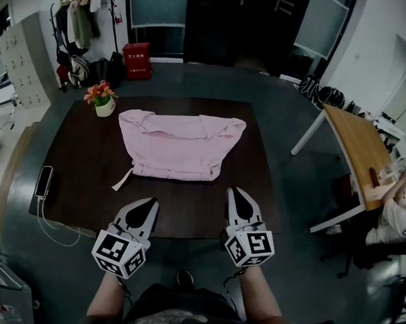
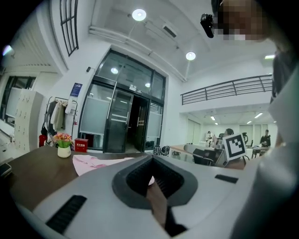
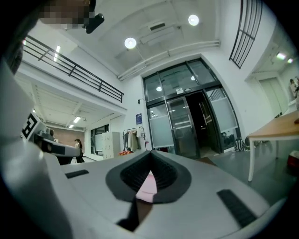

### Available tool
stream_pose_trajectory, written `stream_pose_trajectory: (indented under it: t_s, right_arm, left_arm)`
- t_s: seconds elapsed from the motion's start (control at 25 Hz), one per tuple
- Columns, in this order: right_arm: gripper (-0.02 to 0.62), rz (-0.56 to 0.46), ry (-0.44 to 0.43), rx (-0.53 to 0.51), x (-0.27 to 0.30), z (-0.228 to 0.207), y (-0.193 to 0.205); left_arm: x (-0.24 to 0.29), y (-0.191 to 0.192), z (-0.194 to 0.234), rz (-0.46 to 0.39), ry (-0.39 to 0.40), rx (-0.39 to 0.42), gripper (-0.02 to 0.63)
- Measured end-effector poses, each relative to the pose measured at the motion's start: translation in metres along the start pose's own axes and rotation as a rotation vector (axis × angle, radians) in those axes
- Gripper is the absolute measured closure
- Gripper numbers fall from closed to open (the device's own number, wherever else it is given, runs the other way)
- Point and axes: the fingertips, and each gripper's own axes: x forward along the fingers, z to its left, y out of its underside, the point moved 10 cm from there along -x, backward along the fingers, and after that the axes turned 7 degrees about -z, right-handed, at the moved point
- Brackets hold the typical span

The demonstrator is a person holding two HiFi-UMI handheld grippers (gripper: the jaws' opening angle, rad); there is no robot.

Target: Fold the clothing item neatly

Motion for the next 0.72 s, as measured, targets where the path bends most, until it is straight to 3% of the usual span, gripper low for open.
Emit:
stream_pose_trajectory:
  t_s: [0.28,0.56,0.72]
  right_arm:
    - [0.601,0.017,0.051,-0.047,-0.043,0.061,0.016]
    - [0.601,0.037,0.001,-0.108,-0.113,0.16,0.012]
    - [0.601,0.035,0.022,-0.125,-0.157,0.201,0.012]
  left_arm:
    - [-0.07,0.023,-0.013,0.026,0.025,-0.045,0.595]
    - [-0.182,0.023,-0.018,0.001,0.001,-0.049,0.595]
    - [-0.234,0.027,-0.025,0.003,0.025,-0.046,0.595]
